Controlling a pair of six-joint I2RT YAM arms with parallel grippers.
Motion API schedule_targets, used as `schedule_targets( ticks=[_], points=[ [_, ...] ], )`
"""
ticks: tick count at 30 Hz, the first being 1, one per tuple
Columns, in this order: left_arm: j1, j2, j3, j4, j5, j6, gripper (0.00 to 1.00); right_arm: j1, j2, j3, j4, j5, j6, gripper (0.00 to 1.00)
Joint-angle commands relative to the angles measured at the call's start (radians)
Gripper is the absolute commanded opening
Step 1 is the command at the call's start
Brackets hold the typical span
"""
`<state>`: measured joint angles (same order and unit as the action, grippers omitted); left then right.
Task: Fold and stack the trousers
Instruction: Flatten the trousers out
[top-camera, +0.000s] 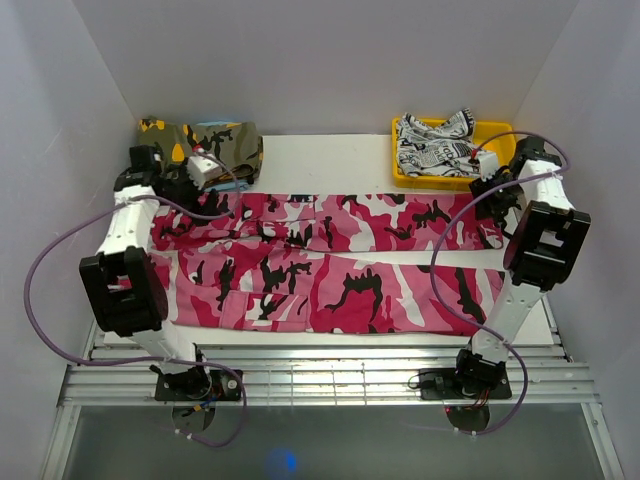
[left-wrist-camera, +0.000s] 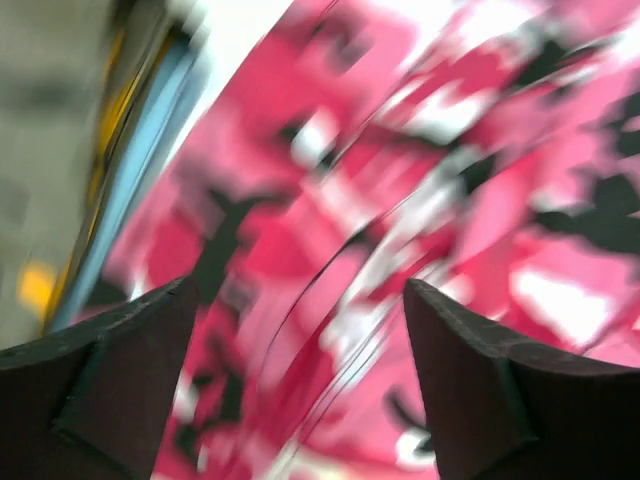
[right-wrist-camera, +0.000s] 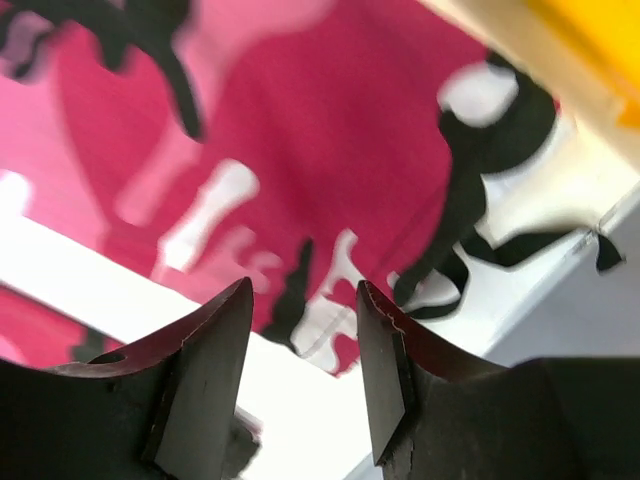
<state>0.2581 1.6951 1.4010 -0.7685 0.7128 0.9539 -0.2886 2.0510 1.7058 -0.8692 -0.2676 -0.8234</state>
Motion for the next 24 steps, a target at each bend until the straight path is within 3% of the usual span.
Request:
schedule_targets(
  ticks=[1,6,8,12,15,20,24],
  points=[
    [-0.119,-0.052,-0.056,-0.057,0.097,0.068,0.91,0.045,-0.060,0.035,-0.073,-0.111,0.062,0.52],
    [-0.226,0.027,-0.111,-0.061,0.045,0.057,0.68,0.084,-0.054,-0.014,-0.070,-0.131,0.078,0.52],
    [-0.241,0.040,-0.170,-0.043,0.019,0.031,0.55,0.094,-0.051,-0.040,-0.050,-0.137,0.087,0.52],
    [-0.322,0.067,-0.304,0.032,-0.085,-0.020,0.40,0.126,-0.034,-0.078,-0.010,-0.121,0.098,0.52],
    [-0.348,0.090,-0.373,0.098,-0.147,-0.079,0.33,0.132,-0.011,-0.080,-0.004,-0.110,0.099,0.52],
    [-0.376,0.138,-0.378,0.235,-0.127,-0.231,0.32,0.131,-0.044,-0.100,-0.016,-0.096,0.081,0.53],
    [-0.528,0.167,-0.376,0.251,-0.127,-0.305,0.33,0.128,-0.121,-0.141,-0.025,-0.079,0.061,0.54]
  ],
)
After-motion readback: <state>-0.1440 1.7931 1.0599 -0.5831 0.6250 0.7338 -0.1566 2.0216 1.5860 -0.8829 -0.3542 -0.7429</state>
